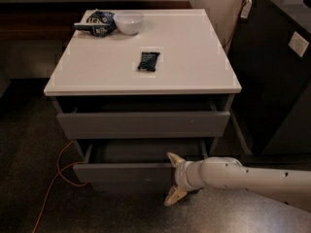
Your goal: Open middle drawer
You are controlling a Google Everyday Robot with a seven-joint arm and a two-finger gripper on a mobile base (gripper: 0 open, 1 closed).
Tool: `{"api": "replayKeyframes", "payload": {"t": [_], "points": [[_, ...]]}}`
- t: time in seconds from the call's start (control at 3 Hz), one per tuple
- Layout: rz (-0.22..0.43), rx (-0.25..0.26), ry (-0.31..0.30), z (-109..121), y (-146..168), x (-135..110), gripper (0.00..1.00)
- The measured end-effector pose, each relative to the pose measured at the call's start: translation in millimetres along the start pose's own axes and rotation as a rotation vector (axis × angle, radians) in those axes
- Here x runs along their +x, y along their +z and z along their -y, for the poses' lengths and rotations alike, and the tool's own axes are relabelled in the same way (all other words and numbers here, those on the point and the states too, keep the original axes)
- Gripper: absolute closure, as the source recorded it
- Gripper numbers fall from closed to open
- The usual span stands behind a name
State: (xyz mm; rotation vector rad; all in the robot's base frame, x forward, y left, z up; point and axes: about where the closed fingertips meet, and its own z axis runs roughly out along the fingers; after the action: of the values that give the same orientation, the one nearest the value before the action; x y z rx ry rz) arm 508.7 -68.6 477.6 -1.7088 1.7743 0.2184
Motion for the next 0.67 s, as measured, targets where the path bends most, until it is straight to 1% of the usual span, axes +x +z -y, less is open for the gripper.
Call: {"api": "replayKeyframes", "payload": {"t": [0.33, 0.67], "points": [[0.011, 0.04, 0.022, 4, -12, -4, 0.12], [0.022, 0.084, 0.053, 20, -18, -5, 0.35]]}}
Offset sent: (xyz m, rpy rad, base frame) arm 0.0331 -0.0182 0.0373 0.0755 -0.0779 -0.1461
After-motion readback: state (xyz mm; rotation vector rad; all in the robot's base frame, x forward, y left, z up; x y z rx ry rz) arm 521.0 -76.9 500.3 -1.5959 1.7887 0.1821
